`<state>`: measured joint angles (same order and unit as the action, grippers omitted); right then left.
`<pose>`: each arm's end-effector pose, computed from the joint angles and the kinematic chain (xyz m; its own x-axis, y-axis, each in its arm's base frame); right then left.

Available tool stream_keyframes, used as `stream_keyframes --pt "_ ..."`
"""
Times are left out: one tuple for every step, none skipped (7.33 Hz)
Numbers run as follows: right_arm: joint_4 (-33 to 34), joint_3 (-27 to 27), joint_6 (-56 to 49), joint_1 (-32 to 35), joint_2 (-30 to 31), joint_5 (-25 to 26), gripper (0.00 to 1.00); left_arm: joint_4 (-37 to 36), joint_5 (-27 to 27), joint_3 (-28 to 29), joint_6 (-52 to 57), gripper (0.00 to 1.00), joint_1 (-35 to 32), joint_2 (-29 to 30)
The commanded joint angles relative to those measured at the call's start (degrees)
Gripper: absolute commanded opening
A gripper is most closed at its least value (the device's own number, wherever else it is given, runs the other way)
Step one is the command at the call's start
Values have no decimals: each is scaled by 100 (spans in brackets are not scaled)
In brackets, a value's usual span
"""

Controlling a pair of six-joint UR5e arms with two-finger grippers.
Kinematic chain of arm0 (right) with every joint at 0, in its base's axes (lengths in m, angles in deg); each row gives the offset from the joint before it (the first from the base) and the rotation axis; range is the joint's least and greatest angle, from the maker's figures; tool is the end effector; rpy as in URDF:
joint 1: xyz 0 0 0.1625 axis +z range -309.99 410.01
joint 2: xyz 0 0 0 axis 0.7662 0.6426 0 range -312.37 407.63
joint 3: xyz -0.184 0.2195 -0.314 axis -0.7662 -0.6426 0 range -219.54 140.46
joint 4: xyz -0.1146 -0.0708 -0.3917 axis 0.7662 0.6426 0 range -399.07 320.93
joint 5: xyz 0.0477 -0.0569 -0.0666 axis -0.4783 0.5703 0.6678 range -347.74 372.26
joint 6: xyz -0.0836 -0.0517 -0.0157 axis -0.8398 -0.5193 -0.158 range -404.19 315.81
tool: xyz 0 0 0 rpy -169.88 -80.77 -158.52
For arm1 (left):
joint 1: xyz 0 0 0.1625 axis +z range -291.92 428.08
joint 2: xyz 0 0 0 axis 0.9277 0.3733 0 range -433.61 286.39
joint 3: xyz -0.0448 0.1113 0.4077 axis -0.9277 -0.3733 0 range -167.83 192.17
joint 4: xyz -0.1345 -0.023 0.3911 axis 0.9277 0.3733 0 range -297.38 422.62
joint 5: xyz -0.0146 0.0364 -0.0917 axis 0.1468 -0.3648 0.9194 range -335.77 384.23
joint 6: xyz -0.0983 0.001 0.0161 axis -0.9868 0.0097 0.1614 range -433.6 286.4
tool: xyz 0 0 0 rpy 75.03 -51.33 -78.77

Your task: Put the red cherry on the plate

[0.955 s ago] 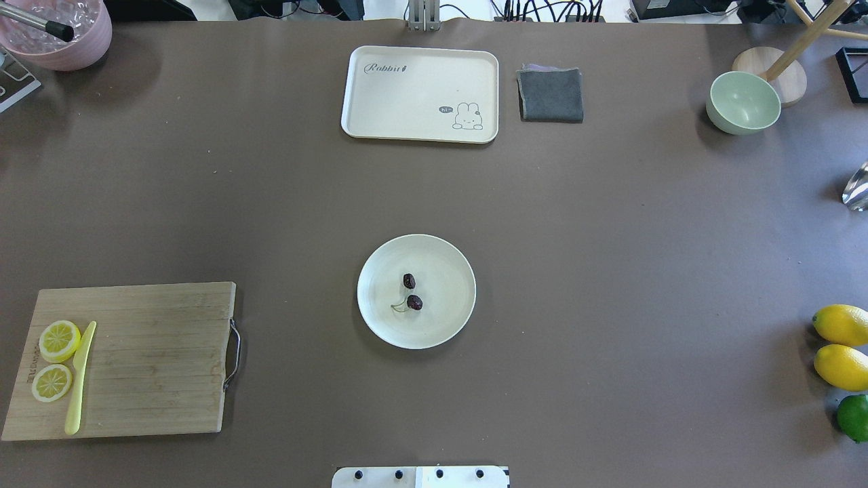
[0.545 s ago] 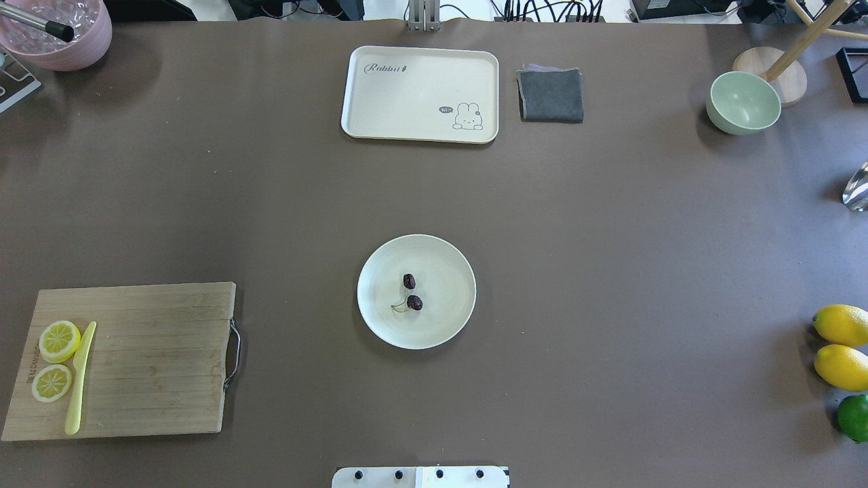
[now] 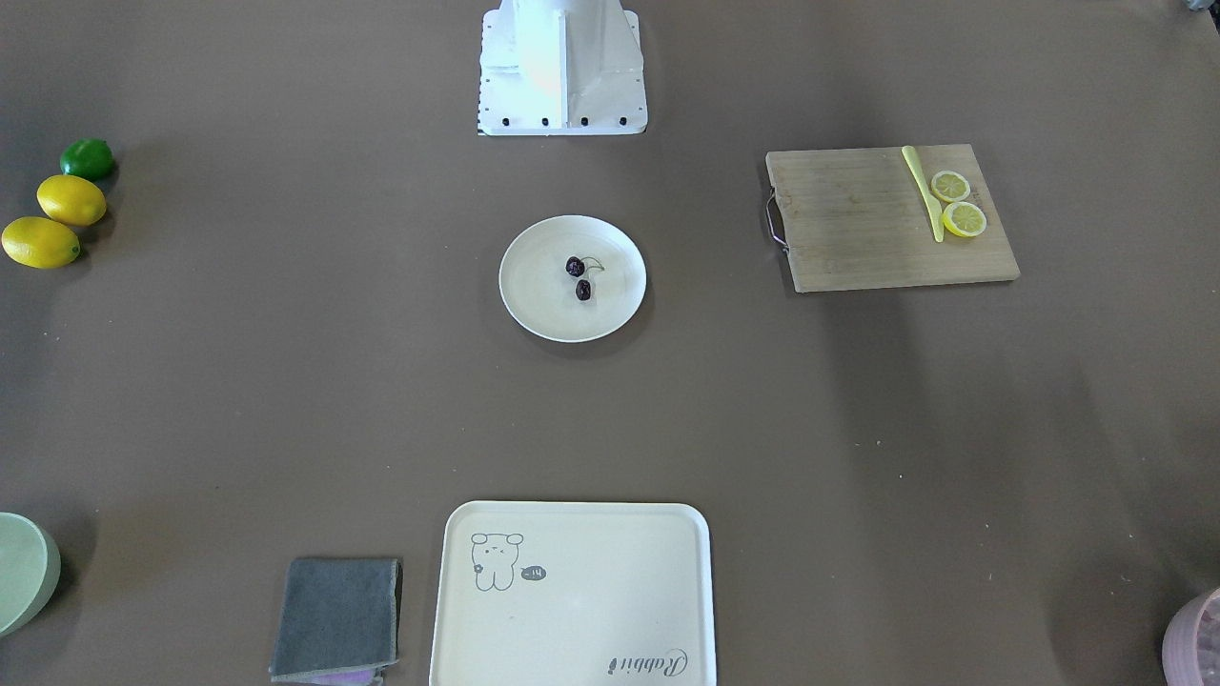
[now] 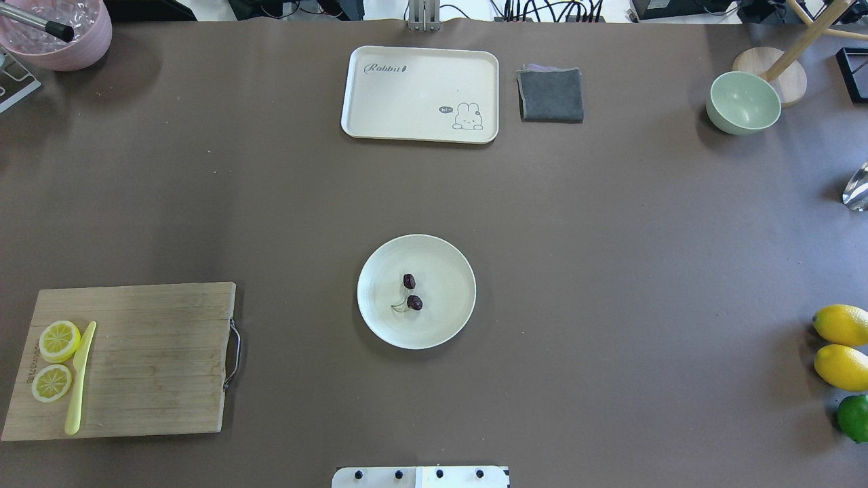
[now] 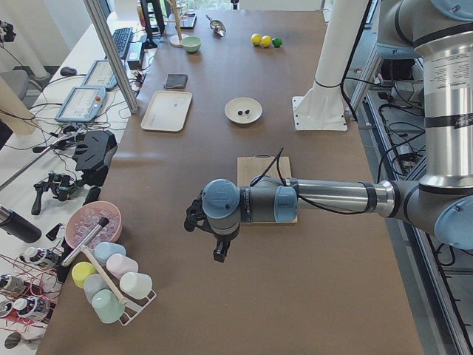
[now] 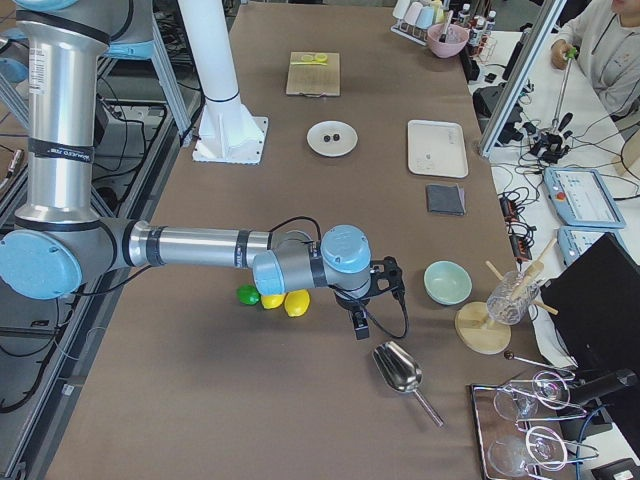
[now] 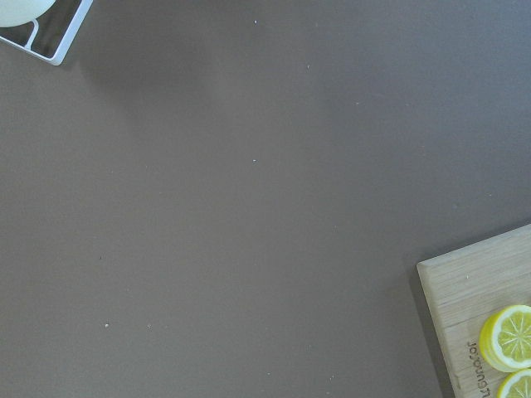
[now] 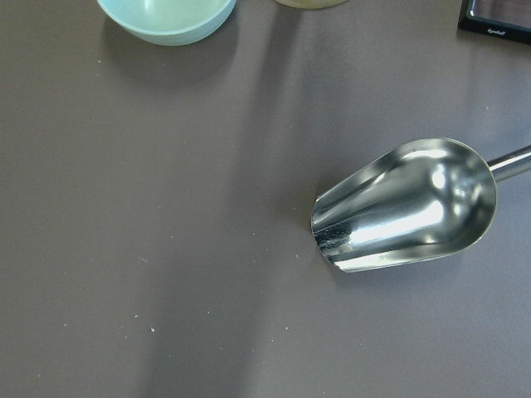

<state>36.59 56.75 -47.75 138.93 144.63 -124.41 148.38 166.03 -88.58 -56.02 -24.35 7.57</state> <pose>0.0523 -0.4544 0.6321 0.6805 -0.2443 0.6908 0.0607 0.9583 0.2791 -0.0730 -0.4212 0.6349 0.6006 0.2463 -0.7607 -0.1458 0.9692 0.1987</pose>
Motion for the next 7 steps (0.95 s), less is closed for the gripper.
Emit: stream_keyframes --pt "1 -5 -31 3 29 0 100 10 5 -24 8 97 -20 -5" --pt "-17 -6 -31 3 56 0 100 10 6 -33 8 97 -20 4" --pt "-17 12 -31 3 73 0 100 10 6 -68 8 98 -20 4" --pt "-17 3 -31 3 47 0 100 10 6 -94 8 98 -20 -5" --pt "-17 47 -31 3 82 -9 100 19 6 -156 8 98 -29 -5" --pt "-17 56 -31 3 74 -9 100 11 6 -182 8 98 -29 -5" --pt "-26 65 -31 3 82 -9 100 2 -3 -165 8 97 -29 -14"
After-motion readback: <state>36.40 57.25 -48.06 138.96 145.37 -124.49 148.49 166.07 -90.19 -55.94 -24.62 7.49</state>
